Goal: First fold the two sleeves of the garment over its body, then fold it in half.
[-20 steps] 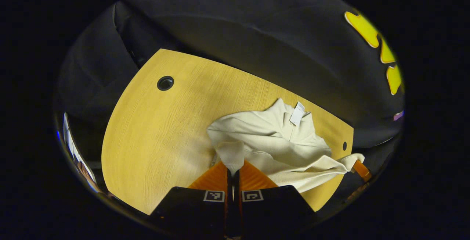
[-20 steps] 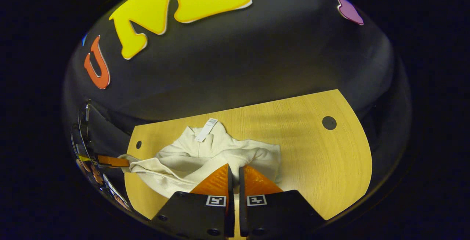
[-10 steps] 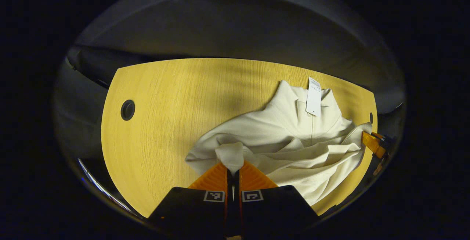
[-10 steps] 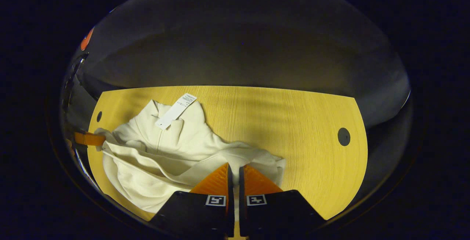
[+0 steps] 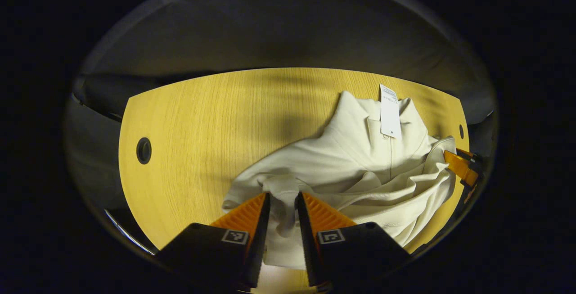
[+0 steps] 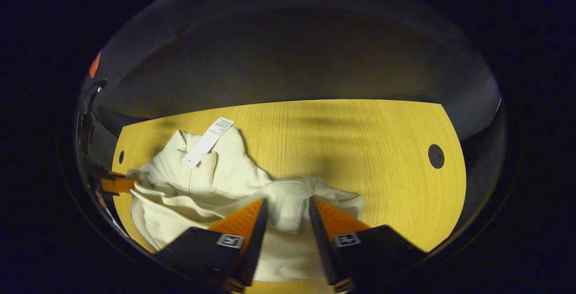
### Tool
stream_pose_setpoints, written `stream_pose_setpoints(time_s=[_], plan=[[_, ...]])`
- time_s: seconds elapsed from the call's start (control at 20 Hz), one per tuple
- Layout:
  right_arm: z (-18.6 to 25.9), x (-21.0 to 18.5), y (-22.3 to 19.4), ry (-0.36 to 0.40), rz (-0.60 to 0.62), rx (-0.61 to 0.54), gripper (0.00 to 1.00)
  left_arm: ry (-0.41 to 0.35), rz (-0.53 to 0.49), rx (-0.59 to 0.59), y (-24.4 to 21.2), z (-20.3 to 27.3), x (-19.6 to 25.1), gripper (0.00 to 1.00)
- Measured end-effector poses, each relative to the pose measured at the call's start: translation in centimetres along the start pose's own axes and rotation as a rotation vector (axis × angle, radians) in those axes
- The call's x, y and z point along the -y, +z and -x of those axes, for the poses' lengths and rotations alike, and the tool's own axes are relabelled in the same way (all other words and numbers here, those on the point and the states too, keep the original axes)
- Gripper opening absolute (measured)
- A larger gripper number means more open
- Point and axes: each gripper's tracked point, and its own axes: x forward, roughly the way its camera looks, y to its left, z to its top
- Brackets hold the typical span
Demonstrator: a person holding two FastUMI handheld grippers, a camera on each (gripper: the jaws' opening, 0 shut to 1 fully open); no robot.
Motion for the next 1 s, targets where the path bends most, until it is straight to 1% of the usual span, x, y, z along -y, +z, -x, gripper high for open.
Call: stream_pose_setpoints(time_s=[0.05, 0.1, 0.15, 0.2, 0.3, 0.35, 0.4, 0.45, 0.5, 0.55, 0.6, 0.65, 0.75, 0.8, 0.85, 1.0], plan=[[0.6, -0.1, 0.3, 0.019, -0.012, 0.019, 0.72, 0.008, 0.009, 0.017, 0.2, 0.4, -0.2, 0.58], [1.2, 0.2, 0.5, 0.019, -0.013, 0.025, 0.82, -0.002, 0.024, 0.036, 0.3, 1.0, -0.2, 0.7], [2.1, 0.4, 0.5, 0.015, -0.009, 0.03, 0.81, -0.016, 0.044, 0.054, 0.3, 1.5, 0.0, 0.76], [2.9, 0.4, 0.7, 0.009, -0.001, 0.04, 0.83, -0.034, 0.069, 0.065, 0.1, 2.2, 0.3, 0.82], [4.8, 0.4, 1.5, -0.001, 0.012, 0.073, 0.84, -0.06, 0.104, 0.106, 0.2, 4.1, 0.6, 0.88], [6.2, 0.0, 1.9, 0.008, 0.009, 0.095, 0.84, -0.052, 0.1, 0.144, 0.2, 5.0, 0.3, 0.89], [7.6, -0.4, 2.2, 0.012, 0.009, 0.117, 0.87, -0.022, 0.085, 0.189, 0.4, 6.3, -0.3, 0.93], [9.2, -0.6, 2.3, 0.011, 0.02, 0.142, 0.87, -0.002, 0.067, 0.243, 0.7, 8.0, -0.6, 0.94], [11.0, -0.7, 2.6, 0.001, 0.034, 0.177, 0.95, 0.017, 0.053, 0.321, 1.0, 10.1, -0.8, 0.95], [13.1, -1.0, 2.9, 0.0, 0.042, 0.222, 0.96, 0.013, 0.04, 0.404, 1.3, 12.6, -0.7, 0.95], [15.4, -1.3, 2.9, 0.002, 0.045, 0.265, 0.96, -0.003, 0.031, 0.48, 1.3, 15.2, -0.3, 1.0], [17.8, -1.5, 2.7, 0.005, 0.044, 0.304, 0.94, -0.014, 0.027, 0.54, 0.8, 17.6, -0.1, 0.95], [23.3, -1.5, 2.0, -0.008, 0.06, 0.393, 0.96, 0.002, 0.035, 0.654, -0.6, 22.5, 0.1, 0.95], [25.8, -1.5, 1.6, -0.009, 0.071, 0.443, 0.96, -0.001, 0.035, 0.714, -1.6, 24.6, 0.5, 1.0], [28.2, -1.7, 1.2, -0.008, 0.077, 0.489, 0.96, -0.003, 0.03, 0.772, -2.7, 27.1, 0.4, 0.95], [33.7, -2.1, -1.2, 0.006, 0.063, 0.582, 0.95, 0.025, 0.03, 0.946, -5.5, 32.2, 1.0, 0.95]])
